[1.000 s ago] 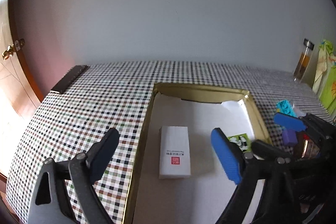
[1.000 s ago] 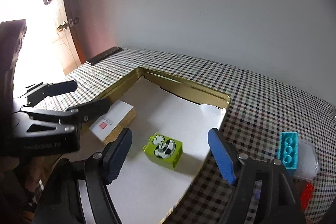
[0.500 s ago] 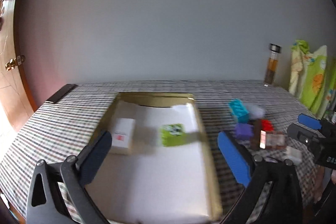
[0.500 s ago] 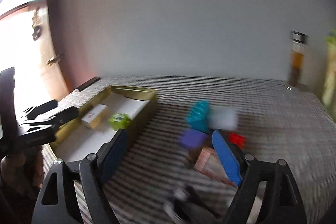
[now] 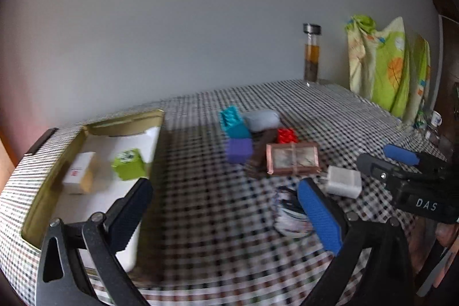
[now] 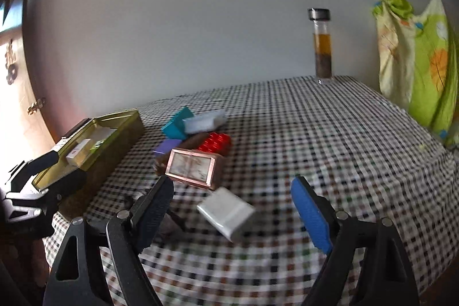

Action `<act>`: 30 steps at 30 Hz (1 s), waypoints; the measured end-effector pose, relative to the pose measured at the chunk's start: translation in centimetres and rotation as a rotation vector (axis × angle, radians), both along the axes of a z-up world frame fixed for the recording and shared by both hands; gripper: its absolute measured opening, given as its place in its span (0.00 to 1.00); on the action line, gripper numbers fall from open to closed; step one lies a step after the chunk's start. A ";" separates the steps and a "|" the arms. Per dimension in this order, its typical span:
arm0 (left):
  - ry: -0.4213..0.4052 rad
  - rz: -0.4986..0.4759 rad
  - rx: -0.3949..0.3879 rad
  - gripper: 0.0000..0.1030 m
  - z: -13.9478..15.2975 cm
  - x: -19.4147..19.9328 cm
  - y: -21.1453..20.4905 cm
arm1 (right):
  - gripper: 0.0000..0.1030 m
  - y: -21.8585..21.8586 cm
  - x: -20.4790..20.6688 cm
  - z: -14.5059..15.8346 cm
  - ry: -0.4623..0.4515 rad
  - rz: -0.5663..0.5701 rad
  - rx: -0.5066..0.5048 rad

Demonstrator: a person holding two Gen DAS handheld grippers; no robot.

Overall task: Organize rigid objects
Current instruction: 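Grasp patterned fabric cup with left tool while right tool moves toward white charger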

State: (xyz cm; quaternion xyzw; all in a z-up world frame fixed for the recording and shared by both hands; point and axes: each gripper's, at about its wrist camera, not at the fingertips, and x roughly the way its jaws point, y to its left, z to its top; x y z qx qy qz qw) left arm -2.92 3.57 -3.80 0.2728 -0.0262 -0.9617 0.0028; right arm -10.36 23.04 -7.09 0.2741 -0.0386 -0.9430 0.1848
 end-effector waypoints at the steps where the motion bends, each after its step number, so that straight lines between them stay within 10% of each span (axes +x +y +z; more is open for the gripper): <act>1: -0.021 -0.012 0.002 0.99 -0.4 -0.4 0.5 | 0.83 0.3 -0.1 -0.3 -0.005 -0.006 -0.009; 26: -0.280 -0.188 0.016 0.99 -3.9 -4.1 4.6 | 0.84 2.8 -0.7 -2.8 -0.077 -0.078 -0.058; 30: -0.343 -0.208 0.069 0.72 -4.6 -4.8 4.2 | 0.84 2.3 -0.8 -2.7 -0.074 -0.075 -0.018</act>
